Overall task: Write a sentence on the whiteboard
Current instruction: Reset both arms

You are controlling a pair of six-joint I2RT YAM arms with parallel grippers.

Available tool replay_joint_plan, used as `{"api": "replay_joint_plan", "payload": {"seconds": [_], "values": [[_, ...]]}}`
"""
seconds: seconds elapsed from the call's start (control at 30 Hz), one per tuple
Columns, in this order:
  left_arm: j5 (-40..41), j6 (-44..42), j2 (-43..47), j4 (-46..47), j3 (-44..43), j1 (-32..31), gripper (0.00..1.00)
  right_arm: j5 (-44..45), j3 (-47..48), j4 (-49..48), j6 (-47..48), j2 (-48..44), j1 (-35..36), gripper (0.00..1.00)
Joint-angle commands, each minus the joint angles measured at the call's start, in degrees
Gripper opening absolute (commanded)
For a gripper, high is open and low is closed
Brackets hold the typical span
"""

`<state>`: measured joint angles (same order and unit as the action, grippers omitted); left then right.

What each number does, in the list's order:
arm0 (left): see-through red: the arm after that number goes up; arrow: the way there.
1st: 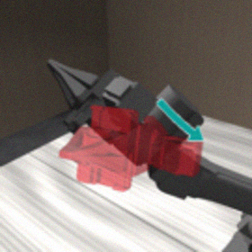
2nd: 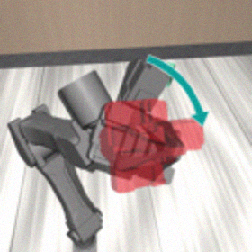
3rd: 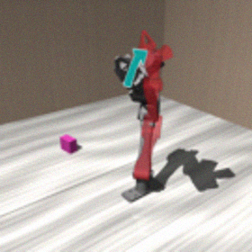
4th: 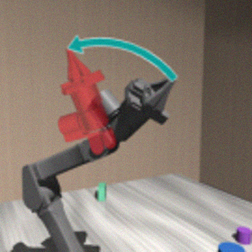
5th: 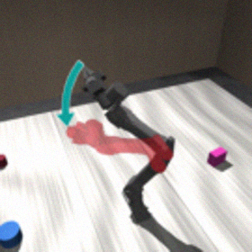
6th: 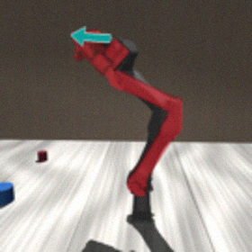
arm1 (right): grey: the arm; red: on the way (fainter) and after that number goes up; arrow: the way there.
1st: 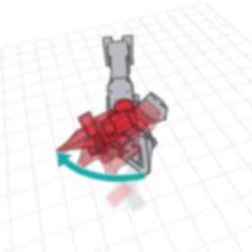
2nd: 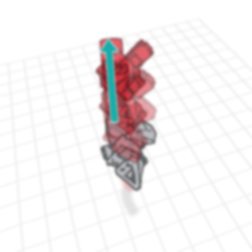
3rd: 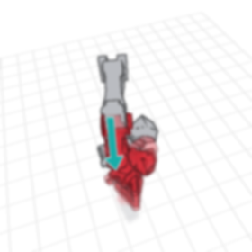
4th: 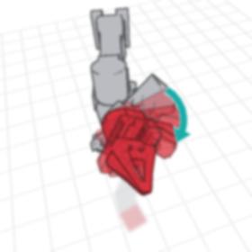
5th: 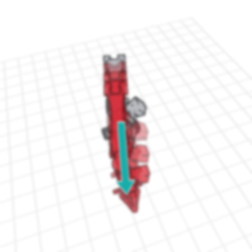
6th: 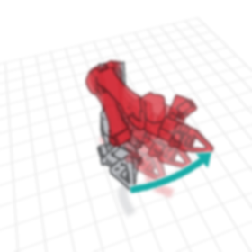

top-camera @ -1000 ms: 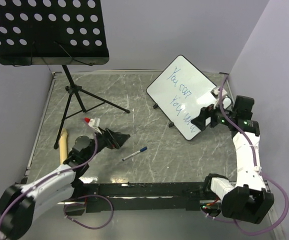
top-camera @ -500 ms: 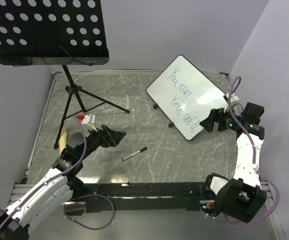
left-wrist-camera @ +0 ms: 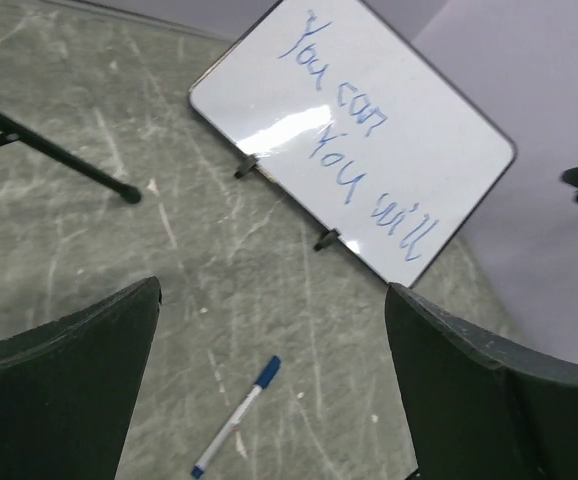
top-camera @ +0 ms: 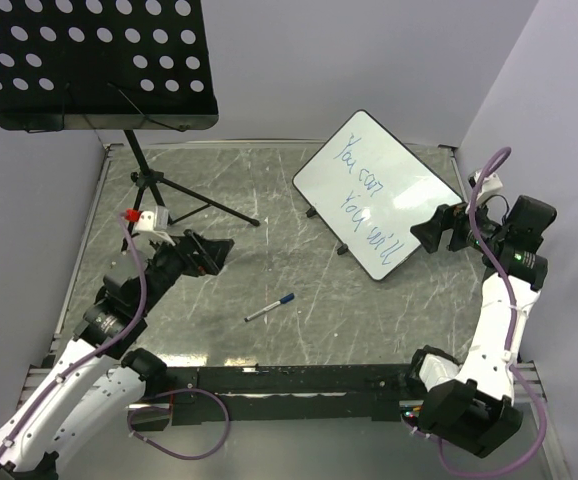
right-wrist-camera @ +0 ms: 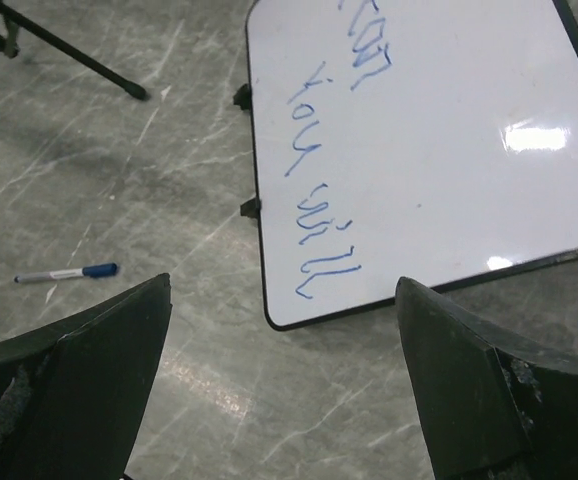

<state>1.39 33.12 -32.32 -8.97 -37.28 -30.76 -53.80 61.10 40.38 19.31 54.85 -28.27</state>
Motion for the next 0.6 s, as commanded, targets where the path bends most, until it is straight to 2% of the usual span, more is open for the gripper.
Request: {"api": "replay_joint_plan", "payload": {"seconds": [0.0, 0.17, 0.43, 0.57], "values": [[4.41, -3.42, 0.41, -4.56, -1.39, 0.27, 0.97, -6.66, 0.78, -0.30, 0.47, 0.70, -0.29, 1.00], [4.41, -3.24, 1.11, -4.04, -1.22, 0.35, 0.97, -12.73, 0.95, -1.27, -1.55, 2.80, 1.11, 1.00], [4.94, -3.42, 0.94, -4.56, -1.39, 0.35, 0.97, -1.93, 2.36, -3.37, -1.03, 2.29, 14.37, 1.00], [6.08, -3.77, 1.11, -5.18, -1.48, 0.35, 0.97, -0.08, 2.44, -6.71, -2.78, 1.58, 15.00, 1.00]]}}
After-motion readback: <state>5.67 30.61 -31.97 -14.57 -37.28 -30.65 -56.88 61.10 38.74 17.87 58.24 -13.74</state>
